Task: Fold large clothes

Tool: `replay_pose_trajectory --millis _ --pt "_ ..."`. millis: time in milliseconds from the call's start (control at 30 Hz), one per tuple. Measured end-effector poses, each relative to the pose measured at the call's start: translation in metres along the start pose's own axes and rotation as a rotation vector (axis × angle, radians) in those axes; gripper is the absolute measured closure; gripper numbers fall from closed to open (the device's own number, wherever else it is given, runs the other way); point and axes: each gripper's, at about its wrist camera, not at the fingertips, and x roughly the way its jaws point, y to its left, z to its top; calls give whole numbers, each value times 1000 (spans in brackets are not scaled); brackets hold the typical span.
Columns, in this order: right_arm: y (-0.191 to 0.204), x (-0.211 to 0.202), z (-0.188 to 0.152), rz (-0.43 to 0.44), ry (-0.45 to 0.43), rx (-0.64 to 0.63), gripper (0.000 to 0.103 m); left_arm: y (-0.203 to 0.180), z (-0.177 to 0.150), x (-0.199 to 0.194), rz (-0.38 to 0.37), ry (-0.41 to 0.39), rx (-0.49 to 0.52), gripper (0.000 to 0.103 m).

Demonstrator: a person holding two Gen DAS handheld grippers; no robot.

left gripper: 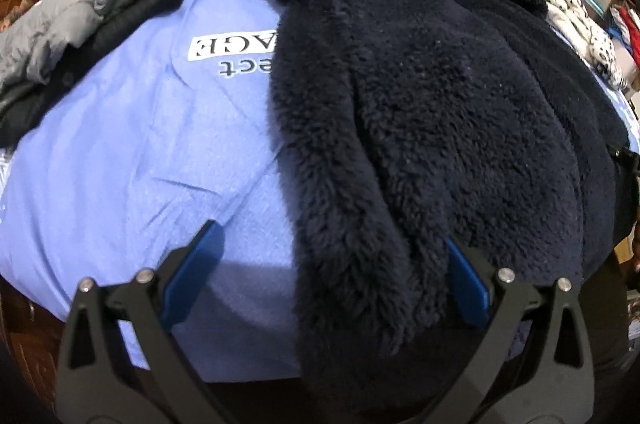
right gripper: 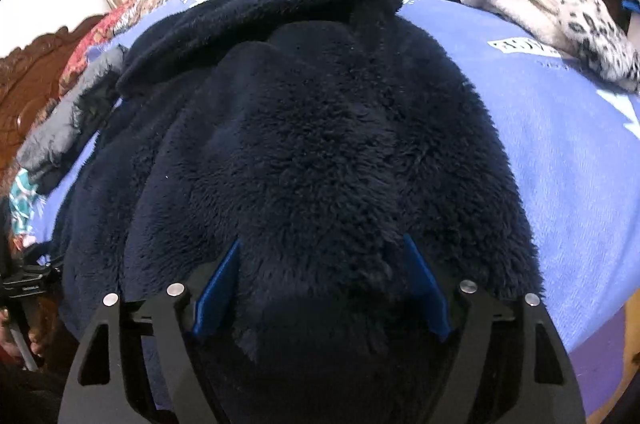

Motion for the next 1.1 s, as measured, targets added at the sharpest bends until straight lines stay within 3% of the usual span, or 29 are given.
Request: replay_pose_trajectory --millis 400,1100 --pt "6 4 -5 -17 -21 -64 -1 -1 -1 0 -2 1 -13 4" --pt "6 3 -8 -17 -41 -72 -1 1 0 -1 2 5 -19 4"
